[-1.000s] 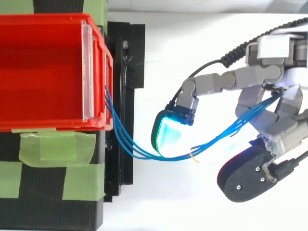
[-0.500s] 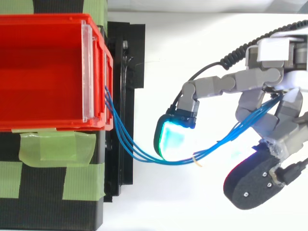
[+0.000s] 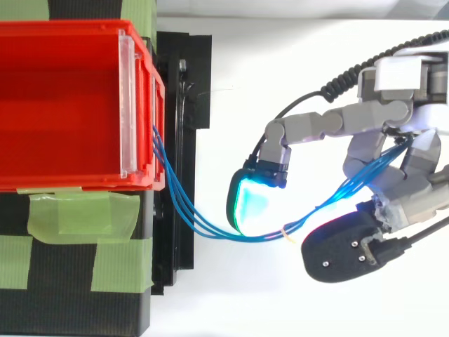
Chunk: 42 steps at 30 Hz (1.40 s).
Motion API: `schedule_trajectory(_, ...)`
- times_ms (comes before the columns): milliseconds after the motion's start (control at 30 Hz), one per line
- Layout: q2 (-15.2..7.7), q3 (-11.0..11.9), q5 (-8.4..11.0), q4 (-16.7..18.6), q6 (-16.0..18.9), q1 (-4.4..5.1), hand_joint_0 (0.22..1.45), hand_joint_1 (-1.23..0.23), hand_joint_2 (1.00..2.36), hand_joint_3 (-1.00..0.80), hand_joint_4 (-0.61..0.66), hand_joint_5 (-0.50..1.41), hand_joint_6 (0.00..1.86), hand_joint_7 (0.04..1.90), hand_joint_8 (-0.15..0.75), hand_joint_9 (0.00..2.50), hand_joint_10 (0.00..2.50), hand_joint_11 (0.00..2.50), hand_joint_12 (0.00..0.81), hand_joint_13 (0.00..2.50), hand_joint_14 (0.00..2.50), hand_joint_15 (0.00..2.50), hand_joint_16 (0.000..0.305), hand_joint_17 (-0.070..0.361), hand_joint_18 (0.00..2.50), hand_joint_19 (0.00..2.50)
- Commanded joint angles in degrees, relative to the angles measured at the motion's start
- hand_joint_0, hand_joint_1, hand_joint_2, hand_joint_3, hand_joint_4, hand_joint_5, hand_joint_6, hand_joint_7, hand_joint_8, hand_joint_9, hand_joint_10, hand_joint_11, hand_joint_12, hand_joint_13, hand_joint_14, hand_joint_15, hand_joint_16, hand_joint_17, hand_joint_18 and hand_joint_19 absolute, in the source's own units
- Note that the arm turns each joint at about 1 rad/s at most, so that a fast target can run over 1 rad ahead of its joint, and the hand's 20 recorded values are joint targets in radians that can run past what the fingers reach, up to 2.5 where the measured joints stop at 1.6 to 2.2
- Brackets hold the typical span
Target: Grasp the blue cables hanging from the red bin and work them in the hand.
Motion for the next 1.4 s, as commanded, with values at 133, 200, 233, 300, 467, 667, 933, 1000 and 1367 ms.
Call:
schedule_trajectory(133,-0.1,0.0,0.02,-0.1,0.0,0.00,1.12,-0.64,1.01,0.30,0.24,0.32,0.01,1.29,0.577,1.93,2.50,2.50,0.723,2.08,2.50,2.09,0.213,0.160,2.50,0.74)
schedule_trajectory(200,-0.1,0.0,0.02,-0.1,0.0,0.00,1.12,-0.65,1.00,0.32,0.24,0.30,0.01,1.29,0.577,1.93,2.50,2.50,0.723,2.08,2.50,2.09,0.213,0.160,2.50,0.74)
schedule_trajectory(233,0.0,0.0,0.02,-0.1,0.0,0.00,1.12,-0.66,1.00,0.34,0.24,0.29,0.01,1.28,0.577,1.93,2.50,2.50,0.723,2.08,2.50,2.09,0.213,0.160,2.50,0.74)
schedule_trajectory(300,0.0,0.0,0.02,-0.1,0.0,0.00,1.12,-0.67,1.00,0.35,0.24,0.29,0.01,1.28,0.577,1.93,2.50,2.50,0.723,2.08,2.50,2.09,0.213,0.160,2.50,0.74)
schedule_trajectory(467,-0.1,0.0,0.02,-0.1,0.0,0.00,1.12,-0.68,1.02,0.37,0.23,0.27,0.01,1.27,0.577,1.93,2.50,2.50,0.723,2.08,2.50,2.09,0.213,0.160,2.50,0.74)
schedule_trajectory(667,0.0,0.0,-0.16,-1.0,0.2,0.00,1.09,-0.68,1.19,0.36,0.20,0.23,0.01,1.27,0.577,1.93,2.50,2.50,0.723,2.08,2.50,2.09,0.213,0.160,2.50,0.74)
schedule_trajectory(933,0.0,0.0,-0.07,-1.1,0.8,0.00,1.02,-0.76,1.33,0.29,0.14,0.02,0.01,1.19,0.577,1.93,2.50,2.50,0.723,2.08,2.50,2.09,0.213,0.160,2.50,0.74)
schedule_trajectory(1000,0.0,0.0,-0.07,-1.1,0.8,0.00,1.01,-0.78,1.32,0.28,0.11,-0.03,0.01,1.18,0.577,1.93,2.50,2.50,0.723,2.08,2.50,2.09,0.213,0.160,2.50,0.74)
schedule_trajectory(1367,-0.1,0.0,-0.07,-0.8,0.8,0.00,0.96,-0.76,1.01,-0.10,0.21,0.11,0.01,1.21,0.577,1.93,2.50,2.50,0.723,2.08,2.50,2.09,0.213,0.160,2.50,0.74)
